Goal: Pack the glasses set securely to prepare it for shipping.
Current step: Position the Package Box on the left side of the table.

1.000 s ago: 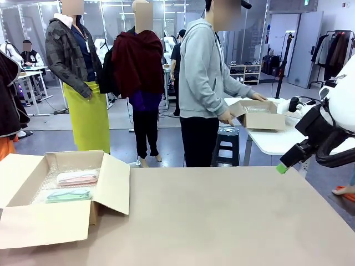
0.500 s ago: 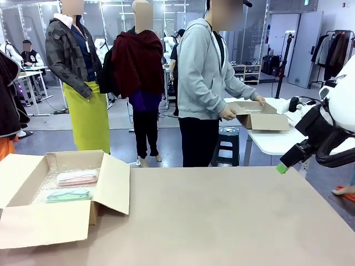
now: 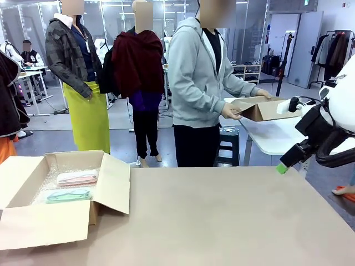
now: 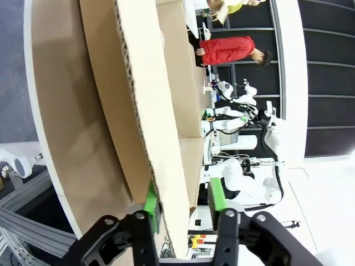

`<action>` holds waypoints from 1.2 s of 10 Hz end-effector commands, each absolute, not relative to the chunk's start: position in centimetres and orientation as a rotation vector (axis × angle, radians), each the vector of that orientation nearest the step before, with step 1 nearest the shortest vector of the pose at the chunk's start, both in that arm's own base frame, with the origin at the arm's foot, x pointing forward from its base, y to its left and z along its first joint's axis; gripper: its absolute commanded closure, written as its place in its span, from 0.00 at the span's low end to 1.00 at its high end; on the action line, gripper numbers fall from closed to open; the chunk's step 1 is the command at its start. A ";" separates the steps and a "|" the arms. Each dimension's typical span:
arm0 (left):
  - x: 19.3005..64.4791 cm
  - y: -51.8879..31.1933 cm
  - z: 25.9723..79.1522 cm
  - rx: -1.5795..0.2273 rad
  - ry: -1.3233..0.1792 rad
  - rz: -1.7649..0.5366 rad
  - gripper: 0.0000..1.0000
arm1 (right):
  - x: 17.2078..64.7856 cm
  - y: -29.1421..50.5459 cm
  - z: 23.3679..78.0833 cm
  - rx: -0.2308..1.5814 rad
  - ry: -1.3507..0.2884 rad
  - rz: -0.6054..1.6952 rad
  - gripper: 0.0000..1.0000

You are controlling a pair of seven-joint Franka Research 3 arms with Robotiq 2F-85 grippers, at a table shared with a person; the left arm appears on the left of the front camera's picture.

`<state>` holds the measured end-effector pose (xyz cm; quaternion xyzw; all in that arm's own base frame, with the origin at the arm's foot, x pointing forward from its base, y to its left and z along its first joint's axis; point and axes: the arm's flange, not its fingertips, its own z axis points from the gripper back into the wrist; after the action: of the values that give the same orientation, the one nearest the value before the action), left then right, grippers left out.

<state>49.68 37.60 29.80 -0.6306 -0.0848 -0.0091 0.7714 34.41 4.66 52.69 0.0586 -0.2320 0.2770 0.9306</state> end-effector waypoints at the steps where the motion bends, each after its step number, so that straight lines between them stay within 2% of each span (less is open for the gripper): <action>1: 49.4 38.4 30.9 -1.271 -0.195 -0.027 0.00 | 34.3 4.7 52.8 0.111 -0.474 0.561 0.00; 2: 49.6 38.7 31.5 -1.216 -0.190 -0.030 0.00 | 34.3 4.7 52.8 0.111 -0.474 0.561 0.00; 3: 50.1 39.1 33.2 -1.133 -0.194 -0.043 0.15 | 34.3 4.7 52.8 0.111 -0.474 0.561 0.00; 5: 50.6 38.3 38.2 -0.955 -0.193 -0.153 0.00 | 34.3 4.7 52.8 0.111 -0.474 0.561 0.00; 8: 50.2 33.4 48.0 -0.728 -0.274 -0.312 0.00 | 34.3 4.7 52.8 0.111 -0.474 0.561 0.00; 12: 46.4 24.2 55.4 -0.397 -0.432 -0.439 0.00 | 34.3 4.7 52.8 0.111 -0.474 0.561 0.00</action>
<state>50.13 27.76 56.83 -0.2407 -0.1808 -0.2019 0.9320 34.41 4.68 52.70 0.0590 -0.2321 0.2774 0.9304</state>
